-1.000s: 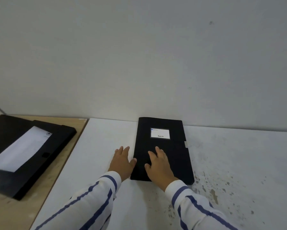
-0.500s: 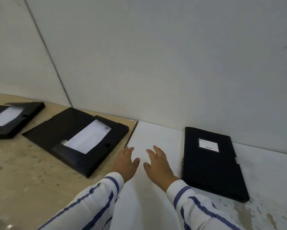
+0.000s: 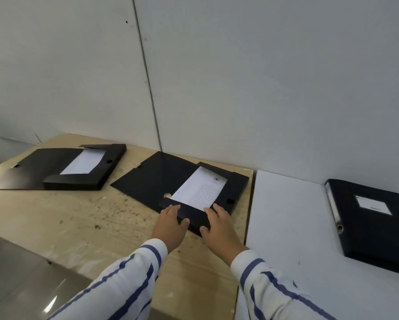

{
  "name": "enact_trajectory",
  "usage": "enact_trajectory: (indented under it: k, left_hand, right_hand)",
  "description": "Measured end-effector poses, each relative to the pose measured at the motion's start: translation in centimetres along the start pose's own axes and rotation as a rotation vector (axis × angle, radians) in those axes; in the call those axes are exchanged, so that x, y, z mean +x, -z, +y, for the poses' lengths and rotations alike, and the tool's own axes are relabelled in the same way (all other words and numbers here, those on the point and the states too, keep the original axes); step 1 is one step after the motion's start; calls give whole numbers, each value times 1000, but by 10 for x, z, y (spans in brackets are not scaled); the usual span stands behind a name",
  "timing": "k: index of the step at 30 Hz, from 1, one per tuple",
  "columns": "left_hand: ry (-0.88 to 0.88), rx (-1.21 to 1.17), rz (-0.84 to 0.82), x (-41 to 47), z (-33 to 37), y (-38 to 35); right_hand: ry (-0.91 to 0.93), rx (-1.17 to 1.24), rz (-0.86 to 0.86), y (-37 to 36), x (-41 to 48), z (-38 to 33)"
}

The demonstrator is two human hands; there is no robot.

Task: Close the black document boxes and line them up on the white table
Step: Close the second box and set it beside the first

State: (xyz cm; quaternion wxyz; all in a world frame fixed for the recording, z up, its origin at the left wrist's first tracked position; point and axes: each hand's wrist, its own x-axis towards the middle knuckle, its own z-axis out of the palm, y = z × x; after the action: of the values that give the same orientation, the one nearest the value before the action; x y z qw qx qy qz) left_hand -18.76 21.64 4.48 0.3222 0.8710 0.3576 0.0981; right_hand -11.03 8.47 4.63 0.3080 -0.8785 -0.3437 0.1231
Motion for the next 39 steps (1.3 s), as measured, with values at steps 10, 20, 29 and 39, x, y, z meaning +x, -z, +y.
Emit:
enact_trajectory:
  k: [10,20,29,39]
  left_hand:
    - [211,-179,-45,46,-50,7]
    - [472,-415,-40,99,-81,-1]
    - [672,-756,125,163,-98,17]
    - [911,-1259,75,207,-120,27]
  right_hand:
    - [-18,-71,-93,-42,44,-13]
    - [-43,-205,-160,-71,83,7]
    - [-59,-301,-122,-88,79,19]
    - [-88,-286,-119,-84,76,15]
